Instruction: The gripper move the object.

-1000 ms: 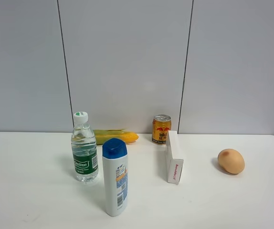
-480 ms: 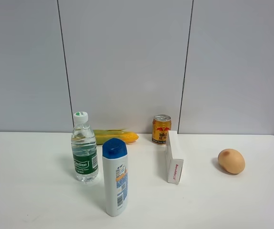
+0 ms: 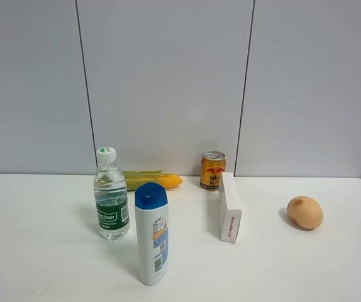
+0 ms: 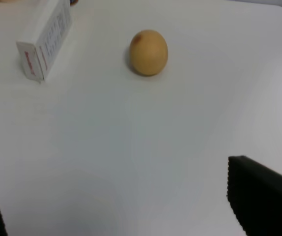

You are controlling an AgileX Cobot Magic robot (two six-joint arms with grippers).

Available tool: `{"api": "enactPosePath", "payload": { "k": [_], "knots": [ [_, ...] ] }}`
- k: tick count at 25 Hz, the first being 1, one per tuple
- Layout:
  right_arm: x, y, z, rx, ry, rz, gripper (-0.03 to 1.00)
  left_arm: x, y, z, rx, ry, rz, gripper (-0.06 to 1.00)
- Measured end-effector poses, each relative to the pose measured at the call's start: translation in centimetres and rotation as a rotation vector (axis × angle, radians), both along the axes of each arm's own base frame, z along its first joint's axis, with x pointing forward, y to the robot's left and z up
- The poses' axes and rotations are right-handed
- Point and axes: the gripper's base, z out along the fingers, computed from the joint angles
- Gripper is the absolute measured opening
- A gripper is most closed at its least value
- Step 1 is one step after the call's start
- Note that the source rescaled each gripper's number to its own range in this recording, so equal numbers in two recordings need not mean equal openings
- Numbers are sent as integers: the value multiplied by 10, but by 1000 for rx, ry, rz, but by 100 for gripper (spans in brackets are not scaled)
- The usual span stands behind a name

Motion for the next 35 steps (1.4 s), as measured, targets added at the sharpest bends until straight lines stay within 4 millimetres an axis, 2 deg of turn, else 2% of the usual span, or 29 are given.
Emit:
{"api": "enactPosePath", "payload": {
  "k": [19,29,35],
  "knots": [
    [-1,-2,0,8,-6,-26,91,0,0,0,0,0,0,100],
    [-1,-1,0,8,-6,-242,91,0,0,0,0,0,0,100],
    [-1,-1,0,8,-6,-268,91,0,0,0,0,0,0,100]
  ]
}}
